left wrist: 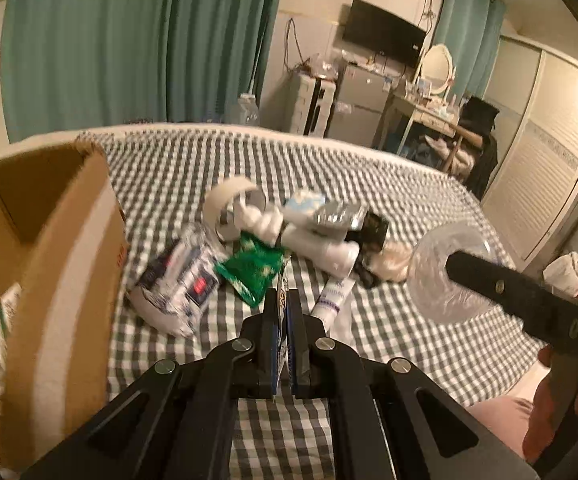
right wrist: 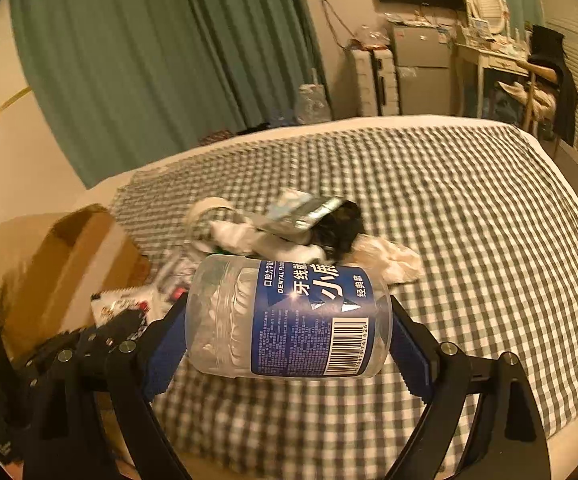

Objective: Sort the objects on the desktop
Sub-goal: 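Carry the bottle and the sachet over the cardboard box, then open both tools to drop the bottle and sachet into the box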

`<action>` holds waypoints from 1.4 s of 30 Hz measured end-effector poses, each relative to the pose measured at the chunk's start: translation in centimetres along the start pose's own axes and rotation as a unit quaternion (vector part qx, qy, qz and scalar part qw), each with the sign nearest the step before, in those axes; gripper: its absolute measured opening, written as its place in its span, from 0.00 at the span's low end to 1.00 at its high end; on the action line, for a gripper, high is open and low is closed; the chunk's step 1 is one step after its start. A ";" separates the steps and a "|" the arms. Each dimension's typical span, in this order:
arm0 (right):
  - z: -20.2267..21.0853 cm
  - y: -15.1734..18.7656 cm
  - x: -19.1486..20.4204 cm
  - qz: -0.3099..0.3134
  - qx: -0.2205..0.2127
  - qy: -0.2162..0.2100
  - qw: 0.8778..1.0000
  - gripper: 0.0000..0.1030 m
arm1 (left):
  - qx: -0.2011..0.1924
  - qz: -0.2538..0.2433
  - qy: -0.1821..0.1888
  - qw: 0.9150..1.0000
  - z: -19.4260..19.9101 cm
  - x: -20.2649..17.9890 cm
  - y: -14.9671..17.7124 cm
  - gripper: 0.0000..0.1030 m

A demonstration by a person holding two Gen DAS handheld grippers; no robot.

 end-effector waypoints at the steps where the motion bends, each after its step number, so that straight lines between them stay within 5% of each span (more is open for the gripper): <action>1: 0.4 -0.2 0.7 0.004 -0.003 -0.006 1.000 0.87 | -0.006 0.000 0.001 1.000 0.6 0.1 -0.5 0.03; 8: 2.8 -2.3 8.5 0.033 -0.016 -0.083 0.996 0.87 | -0.041 -0.002 0.001 0.999 5.3 2.6 -4.5 0.03; 17: 0.9 -3.7 19.8 0.069 0.009 -0.178 0.982 0.87 | -0.048 -0.019 -0.061 0.997 8.3 11.3 -8.0 0.03; 28: -7.8 -2.6 27.0 0.089 0.072 -0.193 0.975 0.87 | 0.012 0.028 -0.124 0.992 4.4 22.3 -4.3 0.03; 37: -12.2 -3.3 30.9 0.095 0.082 -0.189 0.974 0.88 | 0.030 0.042 -0.135 0.990 2.8 25.3 -2.3 0.04; 39: -12.4 -3.7 31.2 0.091 0.079 -0.188 0.975 0.90 | 0.033 0.044 -0.140 0.989 3.0 25.4 -2.0 0.11; 42: -11.7 -4.5 30.6 0.088 0.062 -0.174 0.979 0.91 | 0.036 0.034 -0.152 0.987 3.6 25.7 -2.1 0.59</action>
Point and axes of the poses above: each gripper's, at about its wrist camera, not at the fingertips, and z roughly against the way its jaws point, x to its left, y to its underside, the point moved 7 cm from there along -z, roughly the way its jaws point, and after that the axes turned 4 degrees about -x, right-handed, at the moved point
